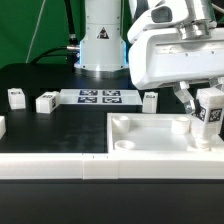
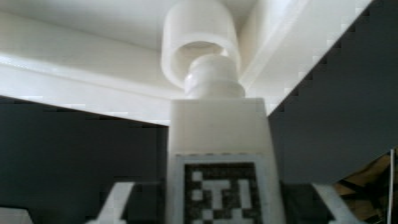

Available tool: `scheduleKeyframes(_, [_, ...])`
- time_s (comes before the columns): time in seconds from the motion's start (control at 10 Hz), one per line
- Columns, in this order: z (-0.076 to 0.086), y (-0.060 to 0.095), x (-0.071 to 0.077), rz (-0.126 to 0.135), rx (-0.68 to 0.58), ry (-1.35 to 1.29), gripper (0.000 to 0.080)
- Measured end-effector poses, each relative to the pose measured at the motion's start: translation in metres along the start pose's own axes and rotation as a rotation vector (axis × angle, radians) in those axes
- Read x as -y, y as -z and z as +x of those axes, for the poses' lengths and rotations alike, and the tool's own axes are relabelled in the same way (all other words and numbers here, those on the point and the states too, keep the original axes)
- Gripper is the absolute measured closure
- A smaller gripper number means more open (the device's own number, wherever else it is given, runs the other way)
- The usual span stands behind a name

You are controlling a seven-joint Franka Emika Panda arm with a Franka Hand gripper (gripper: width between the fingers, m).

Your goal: Assemble one leg

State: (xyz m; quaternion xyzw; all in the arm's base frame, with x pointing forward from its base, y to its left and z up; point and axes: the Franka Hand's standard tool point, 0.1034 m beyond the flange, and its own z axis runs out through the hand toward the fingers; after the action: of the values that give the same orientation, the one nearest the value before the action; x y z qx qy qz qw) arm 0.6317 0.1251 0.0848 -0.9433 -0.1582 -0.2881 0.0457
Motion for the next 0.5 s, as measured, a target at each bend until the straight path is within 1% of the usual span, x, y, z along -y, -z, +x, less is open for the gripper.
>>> scheduleKeyframes(0.3, [0.0012,-0.0025,-0.0019,-0.015,-0.062,-0.004,0.0509])
scheduleKeyframes(0.5, [0.0009,-0.0019,-0.005,-0.016,-0.052,-0.006,0.0508])
